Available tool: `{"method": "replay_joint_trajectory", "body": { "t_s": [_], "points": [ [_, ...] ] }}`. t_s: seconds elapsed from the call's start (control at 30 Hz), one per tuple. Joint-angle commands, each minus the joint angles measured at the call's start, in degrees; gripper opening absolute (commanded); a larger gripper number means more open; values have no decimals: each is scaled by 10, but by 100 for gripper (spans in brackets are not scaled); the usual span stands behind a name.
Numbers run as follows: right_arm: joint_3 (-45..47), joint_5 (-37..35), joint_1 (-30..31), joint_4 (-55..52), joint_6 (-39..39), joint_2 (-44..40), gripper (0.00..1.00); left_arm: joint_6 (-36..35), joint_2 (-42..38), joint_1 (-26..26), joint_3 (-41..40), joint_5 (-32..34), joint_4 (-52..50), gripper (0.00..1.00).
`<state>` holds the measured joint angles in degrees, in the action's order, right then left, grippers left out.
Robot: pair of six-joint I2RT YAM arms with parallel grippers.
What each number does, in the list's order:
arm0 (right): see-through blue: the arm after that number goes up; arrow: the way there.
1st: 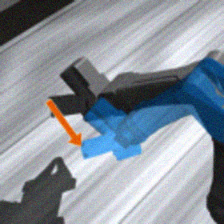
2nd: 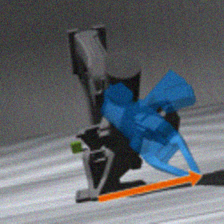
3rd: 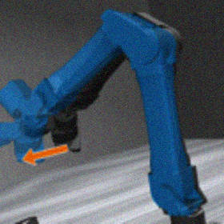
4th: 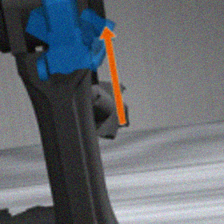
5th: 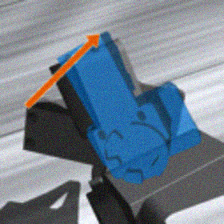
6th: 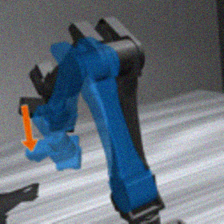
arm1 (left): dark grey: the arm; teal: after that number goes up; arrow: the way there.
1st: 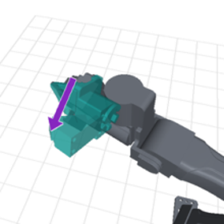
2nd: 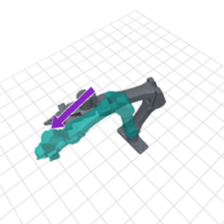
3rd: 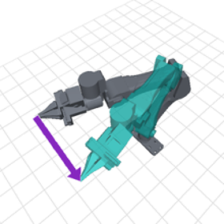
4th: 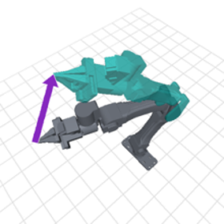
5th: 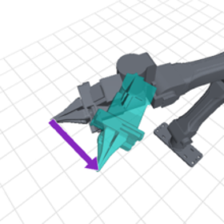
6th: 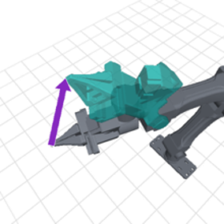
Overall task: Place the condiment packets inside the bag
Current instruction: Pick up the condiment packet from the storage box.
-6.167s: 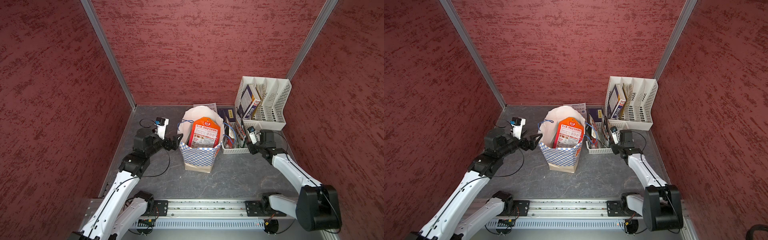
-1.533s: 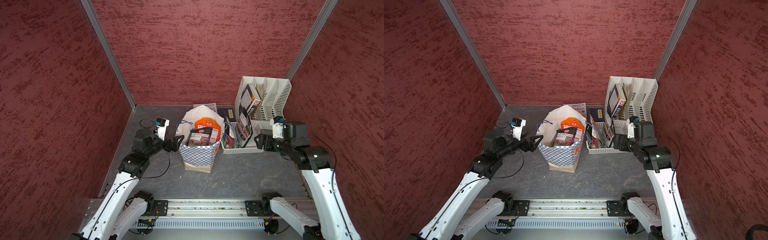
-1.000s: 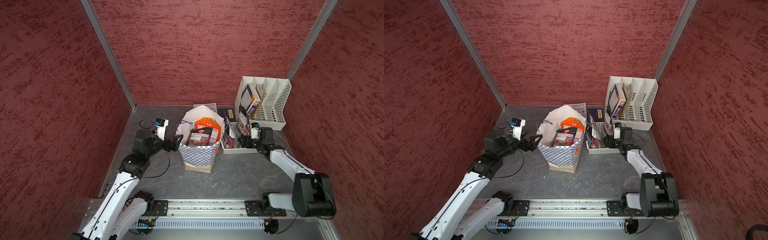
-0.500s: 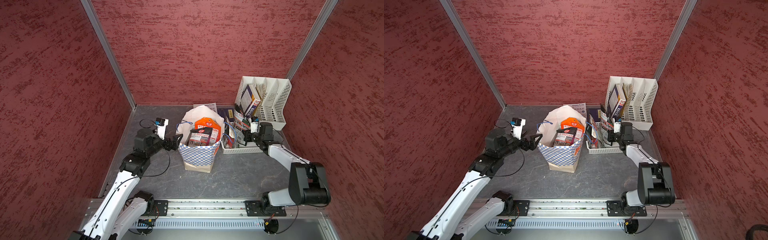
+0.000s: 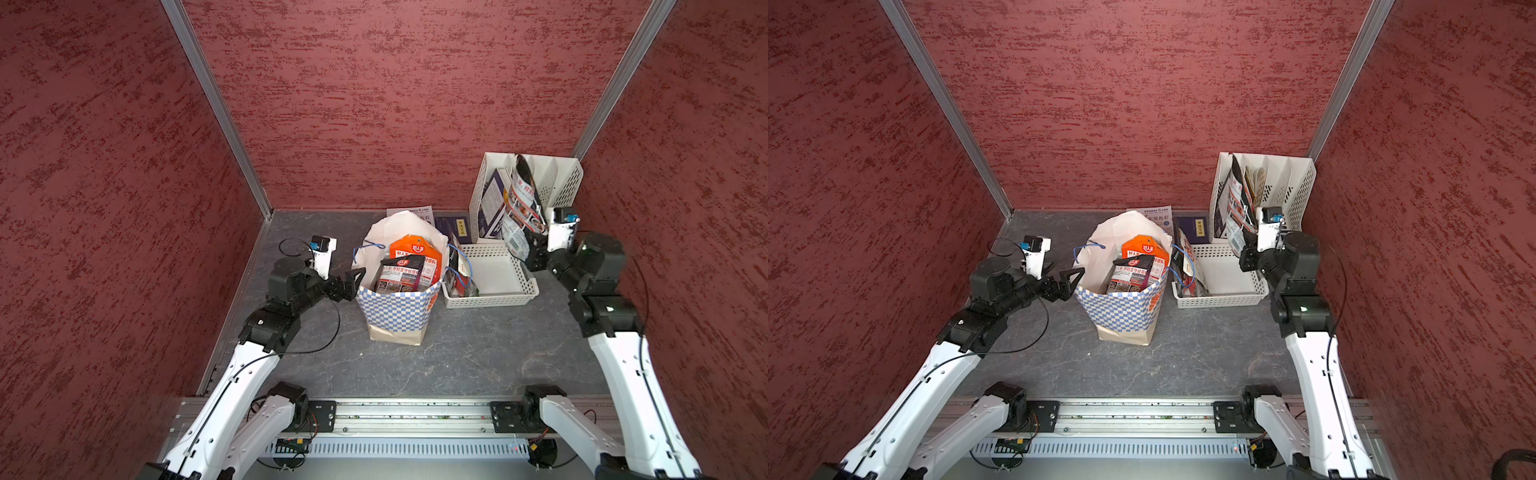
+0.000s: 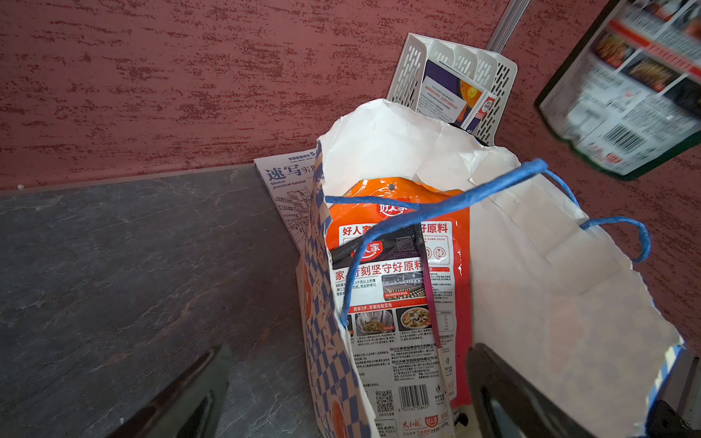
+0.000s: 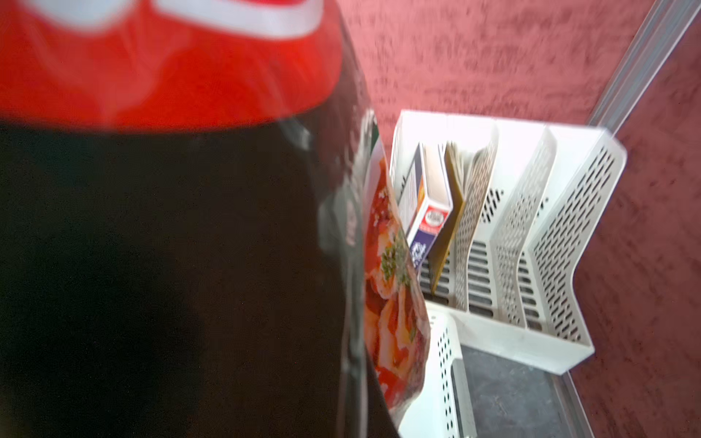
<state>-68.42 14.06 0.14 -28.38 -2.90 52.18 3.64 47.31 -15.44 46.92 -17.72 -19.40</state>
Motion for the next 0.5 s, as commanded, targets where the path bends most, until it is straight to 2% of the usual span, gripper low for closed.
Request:
{"method": "replay_joint_trajectory", "body": {
  "t_s": [0.0,0.1,0.13,0.2,0.33,0.47],
  "points": [
    [-135,115,-1,-139,76,13,0,4,8,0,15,-4,3,99],
    [-242,248,1,-196,194,62,0,6,17,0,31,-6,-6,99],
    [-267,310,3,-197,245,78,0,5,18,0,34,-4,-7,98],
    [-284,376,16,-175,318,91,0,6,19,0,39,-2,-5,98],
    [-264,384,76,-99,439,93,0,4,30,0,53,6,-3,97],
    [-269,328,166,-105,471,131,0,17,64,0,90,13,-23,89]
  ]
}}
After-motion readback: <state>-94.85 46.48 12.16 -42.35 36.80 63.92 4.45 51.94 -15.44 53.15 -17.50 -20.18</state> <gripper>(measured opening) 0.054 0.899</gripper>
